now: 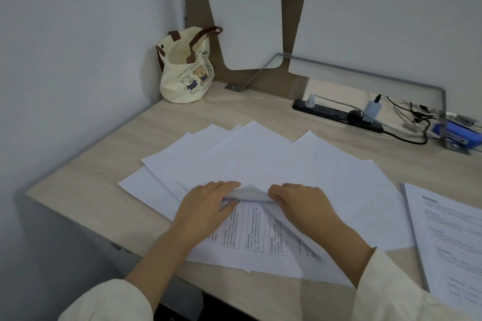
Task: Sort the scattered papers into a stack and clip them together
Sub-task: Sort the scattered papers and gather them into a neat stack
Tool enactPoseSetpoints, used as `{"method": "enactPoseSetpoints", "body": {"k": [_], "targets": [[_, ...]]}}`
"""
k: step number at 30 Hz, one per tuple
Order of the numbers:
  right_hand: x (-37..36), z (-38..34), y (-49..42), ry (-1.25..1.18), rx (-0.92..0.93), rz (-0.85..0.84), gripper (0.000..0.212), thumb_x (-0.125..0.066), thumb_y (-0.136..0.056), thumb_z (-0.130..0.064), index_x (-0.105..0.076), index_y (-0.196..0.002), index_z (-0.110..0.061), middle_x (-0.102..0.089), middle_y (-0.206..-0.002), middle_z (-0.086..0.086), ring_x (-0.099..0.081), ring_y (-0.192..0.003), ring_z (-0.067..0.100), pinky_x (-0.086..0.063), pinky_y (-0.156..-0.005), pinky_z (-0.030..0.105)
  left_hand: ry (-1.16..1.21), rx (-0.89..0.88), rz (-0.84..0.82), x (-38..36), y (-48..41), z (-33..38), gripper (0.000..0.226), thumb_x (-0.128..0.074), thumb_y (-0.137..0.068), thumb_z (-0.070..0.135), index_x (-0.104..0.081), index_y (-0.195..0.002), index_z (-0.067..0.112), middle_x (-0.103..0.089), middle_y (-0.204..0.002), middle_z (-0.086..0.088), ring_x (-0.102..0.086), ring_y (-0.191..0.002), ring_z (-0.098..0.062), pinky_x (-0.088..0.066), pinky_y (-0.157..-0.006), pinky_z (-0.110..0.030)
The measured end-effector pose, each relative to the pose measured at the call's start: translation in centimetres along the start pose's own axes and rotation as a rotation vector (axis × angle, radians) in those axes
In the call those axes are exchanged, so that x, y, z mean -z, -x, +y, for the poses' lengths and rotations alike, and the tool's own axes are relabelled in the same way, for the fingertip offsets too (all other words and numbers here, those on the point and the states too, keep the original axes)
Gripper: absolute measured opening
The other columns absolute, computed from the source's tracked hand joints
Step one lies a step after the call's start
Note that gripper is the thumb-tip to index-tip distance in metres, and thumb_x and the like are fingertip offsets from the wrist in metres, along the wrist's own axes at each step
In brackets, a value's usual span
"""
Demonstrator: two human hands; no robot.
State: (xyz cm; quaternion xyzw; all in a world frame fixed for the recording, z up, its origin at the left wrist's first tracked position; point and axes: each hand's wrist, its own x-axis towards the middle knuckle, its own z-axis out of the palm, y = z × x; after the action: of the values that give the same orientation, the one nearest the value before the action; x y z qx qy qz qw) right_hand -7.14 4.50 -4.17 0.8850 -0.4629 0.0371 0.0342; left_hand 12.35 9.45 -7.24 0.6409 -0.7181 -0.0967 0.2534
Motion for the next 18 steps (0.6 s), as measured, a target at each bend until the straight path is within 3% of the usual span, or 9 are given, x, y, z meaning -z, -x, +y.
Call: {"method": "enactPoseSetpoints", "body": {"k": [2, 4, 8, 10, 13, 16, 18], "targets": [[0.8, 0.6, 0.5, -0.098, -0.032, -0.045, 0.021, -0.031, -0.099, -0.024, -0.046, -0.084, -0.021, -0.051, -0.075, -0.004, -0.05, -0.068, 0.019, -0.028, -0.052, 0.027, 0.07, 0.08, -0.037, 0.7, -0.4, 0.3, 0.042, -0.055, -0.089, 0.04, -0.048, -0.131, 0.035, -0.056, -0.112, 0.021, -0.057, -0.101, -0.004, -0.042, -0.084, -0.017], [2.0, 1.0, 0.9, -0.23, -0.083, 0.025, 0.024, -0.033, -0.099, -0.029, -0.054, -0.091, -0.023, -0.062, -0.088, -0.006, -0.058, -0.081, 0.016, -0.039, -0.063, 0.028, 0.131, 0.132, -0.074, 1.2, -0.9, 0.6, 0.042, -0.055, -0.088, 0.043, -0.049, -0.129, 0.037, -0.052, -0.109, 0.023, -0.052, -0.097, 0.001, -0.038, -0.08, -0.012], [3.0, 1.5, 1.1, -0.621, -0.201, 0.207, 0.015, -0.05, -0.094, -0.028, -0.063, -0.1, -0.029, -0.066, -0.101, -0.013, -0.061, -0.09, 0.008, -0.051, -0.081, 0.028, 0.166, 0.163, -0.055, 1.4, -1.3, 1.3, 0.03, -0.052, -0.091, 0.038, -0.066, -0.113, 0.024, -0.07, -0.105, 0.002, -0.064, -0.091, -0.015, -0.046, -0.076, -0.025], [3.3, 2.0, 1.2, -0.748, -0.285, 0.341, 0.029, -0.056, -0.09, -0.03, -0.054, -0.119, -0.034, -0.057, -0.12, -0.014, -0.057, -0.104, 0.005, -0.05, -0.088, 0.029, 0.234, 0.196, 0.053, 2.1, -1.5, 1.9, 0.029, -0.053, -0.091, 0.037, -0.069, -0.106, 0.018, -0.072, -0.095, -0.003, -0.066, -0.085, -0.019, -0.049, -0.073, -0.03], [3.7, 3.1, 1.5, -0.887, -0.498, 0.501, 0.061, -0.057, -0.088, -0.032, -0.029, -0.142, -0.028, -0.037, -0.145, -0.003, -0.043, -0.126, 0.012, -0.038, -0.094, 0.028, 0.603, 0.277, 0.264, 4.1, -1.8, 2.9, 0.026, -0.061, -0.087, 0.035, -0.071, -0.09, 0.011, -0.074, -0.085, -0.001, -0.068, -0.08, -0.017, -0.054, -0.075, -0.032], [3.4, 3.9, 1.8, -1.132, -0.667, 0.378, 0.067, -0.054, -0.09, -0.036, -0.02, -0.147, -0.025, -0.031, -0.15, 0.004, -0.037, -0.134, 0.02, -0.032, -0.099, 0.031, 1.1, 0.319, 0.345, 6.3, -2.0, 4.1, 0.011, -0.06, -0.087, 0.024, -0.069, -0.093, 0.023, -0.075, -0.084, 0.016, -0.069, -0.082, 0.001, -0.054, -0.072, -0.015], [2.7, 3.9, 2.4, -1.259, -0.693, 0.237, 0.07, -0.054, -0.087, -0.043, -0.02, -0.147, -0.028, -0.034, -0.149, 0.002, -0.038, -0.133, 0.022, -0.031, -0.102, 0.034, 1.387, 0.293, 0.344, 7.0, -2.1, 4.2, 0.02, -0.058, -0.087, 0.021, -0.068, -0.105, 0.02, -0.074, -0.1, 0.009, -0.069, -0.094, -0.005, -0.055, -0.077, -0.018]]}}
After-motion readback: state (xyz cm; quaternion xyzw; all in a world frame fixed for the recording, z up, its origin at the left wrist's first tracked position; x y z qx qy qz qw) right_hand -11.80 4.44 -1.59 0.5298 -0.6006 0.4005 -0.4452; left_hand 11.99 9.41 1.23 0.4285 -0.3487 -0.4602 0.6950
